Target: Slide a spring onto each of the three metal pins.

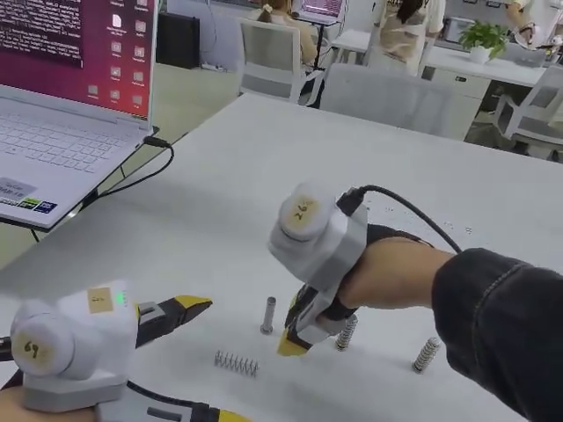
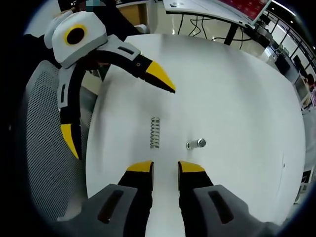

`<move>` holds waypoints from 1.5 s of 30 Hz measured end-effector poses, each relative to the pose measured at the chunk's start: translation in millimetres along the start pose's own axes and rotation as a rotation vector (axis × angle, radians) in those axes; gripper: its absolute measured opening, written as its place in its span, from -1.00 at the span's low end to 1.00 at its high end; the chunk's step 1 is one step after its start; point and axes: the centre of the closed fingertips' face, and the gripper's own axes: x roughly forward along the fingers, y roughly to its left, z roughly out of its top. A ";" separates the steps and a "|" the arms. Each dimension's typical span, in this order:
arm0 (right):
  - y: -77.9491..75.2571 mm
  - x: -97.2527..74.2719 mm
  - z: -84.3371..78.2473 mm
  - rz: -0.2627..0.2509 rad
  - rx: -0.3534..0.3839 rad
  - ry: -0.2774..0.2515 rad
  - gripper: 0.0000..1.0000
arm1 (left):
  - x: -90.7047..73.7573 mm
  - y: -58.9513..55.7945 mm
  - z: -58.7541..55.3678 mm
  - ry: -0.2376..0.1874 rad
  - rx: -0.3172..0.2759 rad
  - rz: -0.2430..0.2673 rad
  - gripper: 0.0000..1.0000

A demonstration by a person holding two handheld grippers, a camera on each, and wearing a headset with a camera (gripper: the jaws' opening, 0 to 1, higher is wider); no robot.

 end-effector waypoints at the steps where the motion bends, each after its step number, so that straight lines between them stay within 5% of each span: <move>1: 0.7 0.5 0.5 0.001 -0.001 0.000 -0.65 | -0.1 0.0 0.0 0.000 0.000 0.000 0.93; 27: 18.1 46.1 8.8 0.048 0.010 -0.002 -0.74 | -6.4 2.6 -6.2 0.010 -0.010 0.011 0.90; 45: 16.9 51.5 7.8 0.022 -0.031 0.017 -0.83 | -8.0 5.0 -8.7 0.012 -0.016 0.016 0.86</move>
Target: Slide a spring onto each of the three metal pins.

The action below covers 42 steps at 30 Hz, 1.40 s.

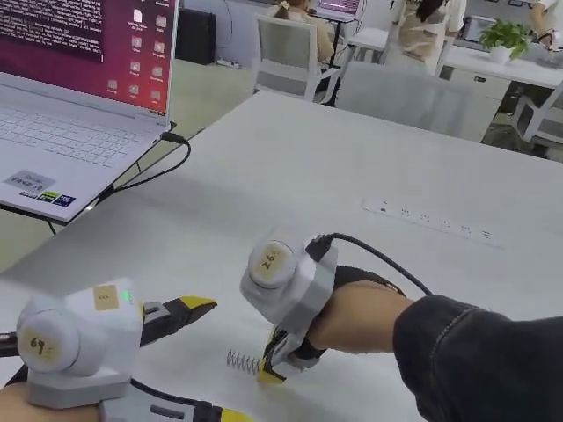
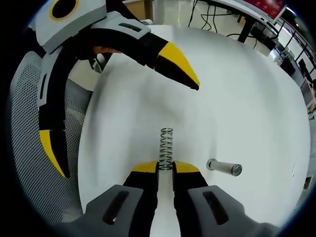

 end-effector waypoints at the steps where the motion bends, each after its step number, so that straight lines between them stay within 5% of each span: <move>1: -0.1 -0.1 0.2 -0.001 0.001 -0.001 -0.83 | -0.1 0.0 -0.3 0.001 0.001 0.000 0.86; 12: 8.9 -19.1 -2.6 0.018 -0.004 -0.009 -0.84 | 1.2 -1.1 -2.5 0.020 0.001 -0.017 0.66; 29: 27.6 -52.1 -21.3 0.069 -0.071 0.013 -0.84 | 8.3 -16.9 1.1 0.037 0.015 -0.099 -0.21; 42: 43.0 -64.3 -16.9 0.092 -0.149 0.004 -0.84 | 12.1 -29.5 0.3 0.061 0.059 -0.165 -0.77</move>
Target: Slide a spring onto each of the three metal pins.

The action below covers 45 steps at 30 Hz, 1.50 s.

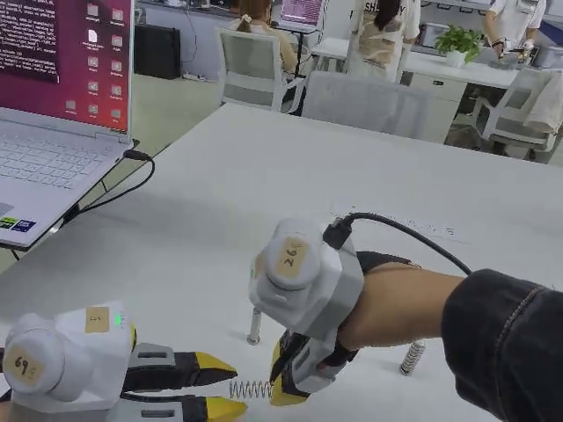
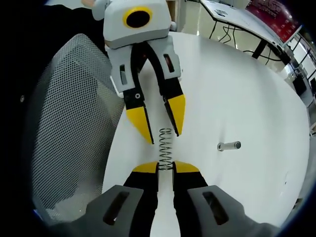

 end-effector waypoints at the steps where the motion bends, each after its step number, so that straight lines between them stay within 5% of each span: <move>1: 0.6 -0.3 0.8 0.000 -0.005 0.000 -0.84 | 0.4 -1.1 -0.1 0.002 0.005 -0.003 -0.79; 18: 6.5 -4.2 1.5 0.026 -0.072 0.006 -0.84 | 1.0 -8.9 -4.3 0.033 0.031 -0.038 -0.94; 45: 10.4 -26.0 45.9 -0.007 -0.105 -0.092 -0.84 | 4.4 -10.5 -0.9 0.029 0.036 -0.037 -0.96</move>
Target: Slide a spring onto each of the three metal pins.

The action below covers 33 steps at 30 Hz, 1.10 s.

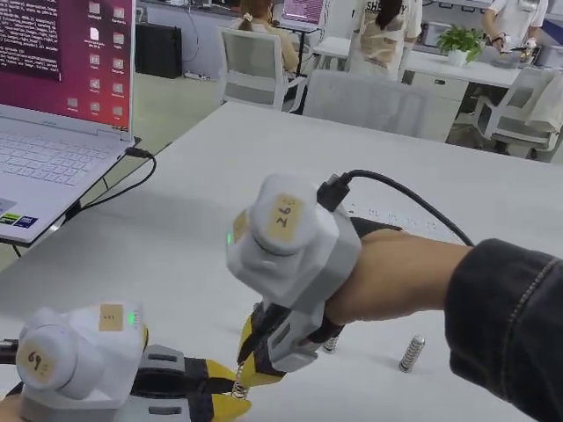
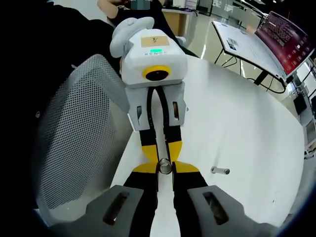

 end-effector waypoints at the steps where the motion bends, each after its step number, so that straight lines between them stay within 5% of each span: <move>1: 0.2 0.1 -0.1 0.000 0.001 0.000 -0.84 | 0.0 0.0 0.0 0.000 0.000 0.001 -0.96; 33: 1.5 10.0 -10.0 0.031 0.046 0.029 -0.82 | -0.5 -0.9 11.4 -0.063 -0.021 -0.005 -0.97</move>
